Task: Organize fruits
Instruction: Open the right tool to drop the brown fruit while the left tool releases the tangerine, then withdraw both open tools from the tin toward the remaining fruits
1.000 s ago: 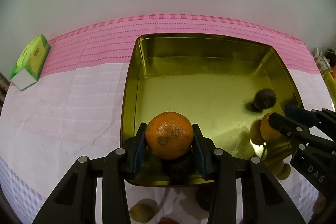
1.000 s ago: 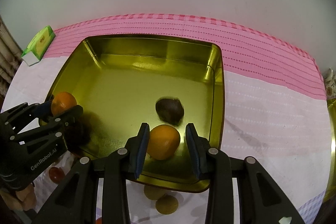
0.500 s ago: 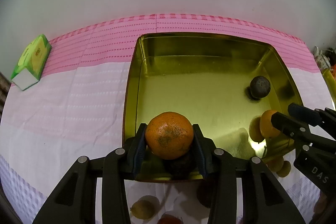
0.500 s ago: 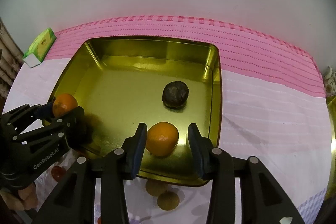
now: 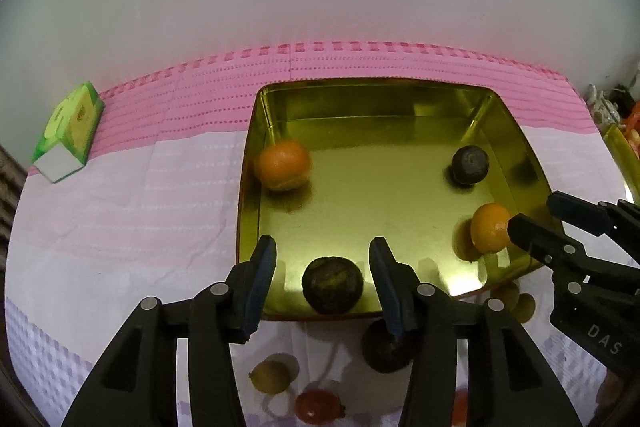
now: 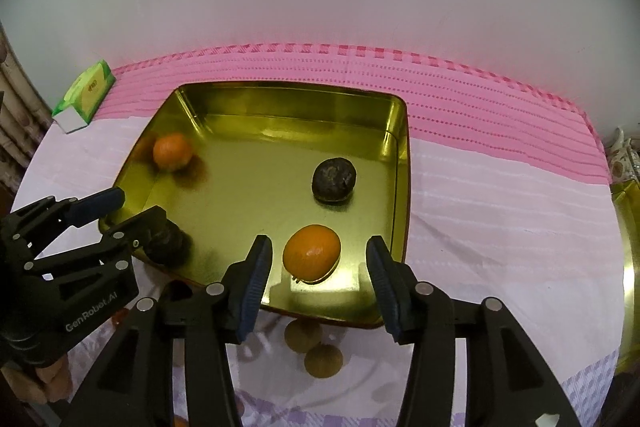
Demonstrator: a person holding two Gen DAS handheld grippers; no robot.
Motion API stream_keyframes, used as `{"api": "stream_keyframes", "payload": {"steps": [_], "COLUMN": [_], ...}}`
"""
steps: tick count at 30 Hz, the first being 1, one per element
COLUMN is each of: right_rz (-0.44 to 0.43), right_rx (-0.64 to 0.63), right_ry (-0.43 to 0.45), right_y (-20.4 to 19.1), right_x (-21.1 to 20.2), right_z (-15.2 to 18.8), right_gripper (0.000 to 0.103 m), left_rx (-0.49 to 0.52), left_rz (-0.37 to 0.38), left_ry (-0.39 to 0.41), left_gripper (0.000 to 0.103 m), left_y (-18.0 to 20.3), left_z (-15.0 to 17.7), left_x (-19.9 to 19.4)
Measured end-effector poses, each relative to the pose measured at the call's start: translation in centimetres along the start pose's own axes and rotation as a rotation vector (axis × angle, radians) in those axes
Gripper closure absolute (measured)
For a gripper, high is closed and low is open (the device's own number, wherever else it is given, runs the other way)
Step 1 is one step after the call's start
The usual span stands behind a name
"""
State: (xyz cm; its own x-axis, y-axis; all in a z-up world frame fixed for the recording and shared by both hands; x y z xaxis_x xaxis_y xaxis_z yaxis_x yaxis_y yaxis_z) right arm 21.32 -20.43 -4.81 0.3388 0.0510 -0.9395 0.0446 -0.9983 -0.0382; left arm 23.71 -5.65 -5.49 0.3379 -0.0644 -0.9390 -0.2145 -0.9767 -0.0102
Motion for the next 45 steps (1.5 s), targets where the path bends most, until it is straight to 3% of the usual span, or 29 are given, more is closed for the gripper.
{"api": "stream_keyframes", "payload": {"steps": [25,45], "right_rz": [0.012,0.017], "right_rx": [0.02,0.011], "right_ry": [0.054,-0.01], "right_y": [0.3,-0.9], "right_x": [-4.1,-3.4], "right_z": [4.6,12.0], "right_gripper": [0.057,0.057], "left_rx": [-0.013,-0.055], "left_rz": [-0.022,-0.041], "left_ry": [0.038,-0.022], "left_gripper": [0.053,0.053], "left_y": [-0.7,-2.7], "left_z": [5.3,12.8], "left_x": [-4.3,-3.4]}}
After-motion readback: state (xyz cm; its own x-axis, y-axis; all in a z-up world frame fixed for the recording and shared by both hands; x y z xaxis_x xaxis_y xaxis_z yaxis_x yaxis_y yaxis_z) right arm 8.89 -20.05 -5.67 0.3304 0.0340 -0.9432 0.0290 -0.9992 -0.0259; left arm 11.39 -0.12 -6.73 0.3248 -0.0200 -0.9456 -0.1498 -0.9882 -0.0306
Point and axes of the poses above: each gripper's, at about its wrist camera, not at the fingertips, and x roughly the way its jaws point, y to its right, z to its underside, the point moved 4 cm from there along x, roughly the way its jaws point, and after that the axes turned 12 degrees about -y, right-handed, at the moved point
